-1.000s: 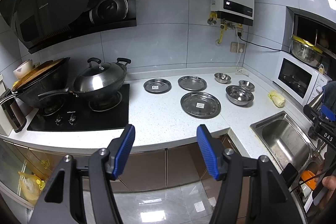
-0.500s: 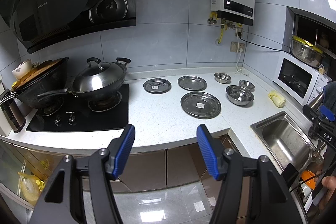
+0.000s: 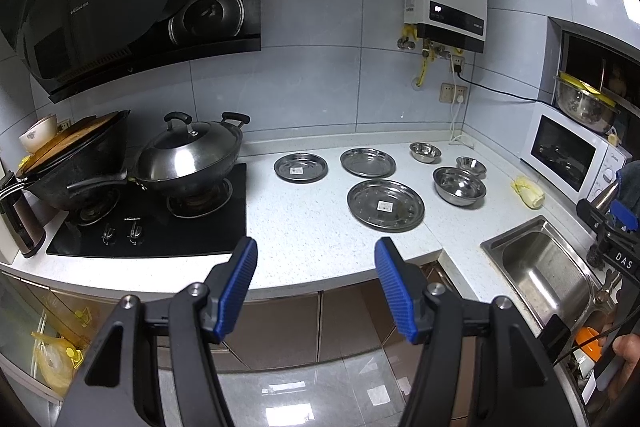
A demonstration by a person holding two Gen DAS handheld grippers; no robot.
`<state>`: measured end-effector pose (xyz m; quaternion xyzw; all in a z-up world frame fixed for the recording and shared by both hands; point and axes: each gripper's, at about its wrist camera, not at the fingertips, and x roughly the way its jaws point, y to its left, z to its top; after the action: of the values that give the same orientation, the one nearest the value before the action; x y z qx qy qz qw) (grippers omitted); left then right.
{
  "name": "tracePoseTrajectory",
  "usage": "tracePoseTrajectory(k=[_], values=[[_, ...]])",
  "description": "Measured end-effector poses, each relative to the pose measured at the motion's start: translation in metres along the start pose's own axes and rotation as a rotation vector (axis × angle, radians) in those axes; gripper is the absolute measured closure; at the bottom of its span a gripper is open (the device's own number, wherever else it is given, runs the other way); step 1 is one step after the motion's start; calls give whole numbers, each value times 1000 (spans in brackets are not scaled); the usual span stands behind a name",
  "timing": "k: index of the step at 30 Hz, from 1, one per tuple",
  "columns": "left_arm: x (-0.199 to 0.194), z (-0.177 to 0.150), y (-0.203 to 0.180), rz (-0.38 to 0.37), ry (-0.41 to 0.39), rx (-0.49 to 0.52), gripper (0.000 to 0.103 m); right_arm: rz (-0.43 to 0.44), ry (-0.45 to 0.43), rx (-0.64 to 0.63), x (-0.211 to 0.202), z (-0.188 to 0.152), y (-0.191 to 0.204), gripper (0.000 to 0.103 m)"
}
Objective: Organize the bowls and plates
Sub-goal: 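Move both tools down toward the steel plates on the counter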
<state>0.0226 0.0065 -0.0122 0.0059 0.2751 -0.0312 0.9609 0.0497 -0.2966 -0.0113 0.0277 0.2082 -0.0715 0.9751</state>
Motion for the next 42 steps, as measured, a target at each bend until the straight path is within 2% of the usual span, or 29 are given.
tracePoseTrajectory(k=[8,14,20,29,33,35,37,38,42], values=[[8,4,4,-3,13,-7,44,2,-1,-15,10,5,16,1],[43,23,15,-6,42,-19,44,34,24,-17,40,7,31,1],[103,61,2,-6,65,-39,44,75,54,-1,99,17,35,1],[224,115,-41,40,83,-72,44,181,78,-67,223,50,38,1],[280,131,-59,61,123,-78,44,235,132,-115,281,55,47,1],[310,134,-64,86,157,-76,44,240,176,-142,309,50,53,1],[351,131,-67,103,234,-63,44,248,238,-145,339,42,57,1],[359,127,-66,106,250,-58,44,250,270,-141,353,37,59,1],[443,111,-65,76,398,-29,44,247,417,-111,420,6,68,1]])
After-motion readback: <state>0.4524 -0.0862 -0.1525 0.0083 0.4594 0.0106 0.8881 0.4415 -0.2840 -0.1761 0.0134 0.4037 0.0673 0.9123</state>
